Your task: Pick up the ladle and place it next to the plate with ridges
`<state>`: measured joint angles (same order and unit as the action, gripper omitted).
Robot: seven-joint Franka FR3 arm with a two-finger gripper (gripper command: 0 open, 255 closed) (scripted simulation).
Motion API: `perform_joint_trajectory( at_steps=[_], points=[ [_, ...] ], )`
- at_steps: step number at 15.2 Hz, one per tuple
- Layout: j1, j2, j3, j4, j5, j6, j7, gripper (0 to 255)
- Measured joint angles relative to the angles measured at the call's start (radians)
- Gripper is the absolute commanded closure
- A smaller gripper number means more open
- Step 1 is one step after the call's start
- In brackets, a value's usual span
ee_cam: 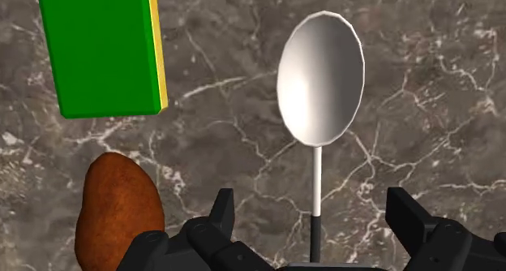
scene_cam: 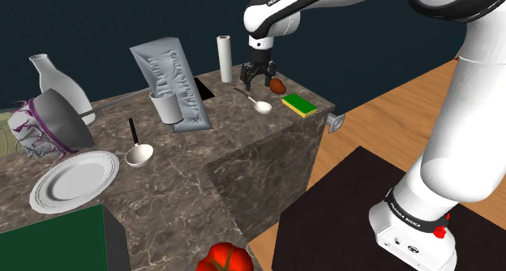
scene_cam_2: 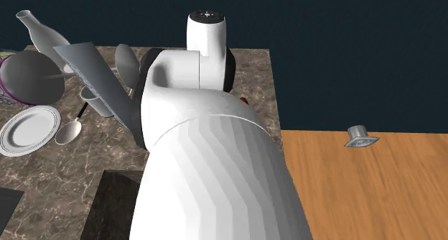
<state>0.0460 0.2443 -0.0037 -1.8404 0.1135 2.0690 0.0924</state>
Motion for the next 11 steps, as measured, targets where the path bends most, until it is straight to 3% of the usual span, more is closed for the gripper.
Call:
perform_joint_trajectory(
  at_steps=[3,11],
  points=[
    [0.003,0.089,0.008,0.085,0.016,0.008,0.001,0],
    [0.007,0.142,0.012,0.060,0.024,0.087,-0.003,0]
  ],
)
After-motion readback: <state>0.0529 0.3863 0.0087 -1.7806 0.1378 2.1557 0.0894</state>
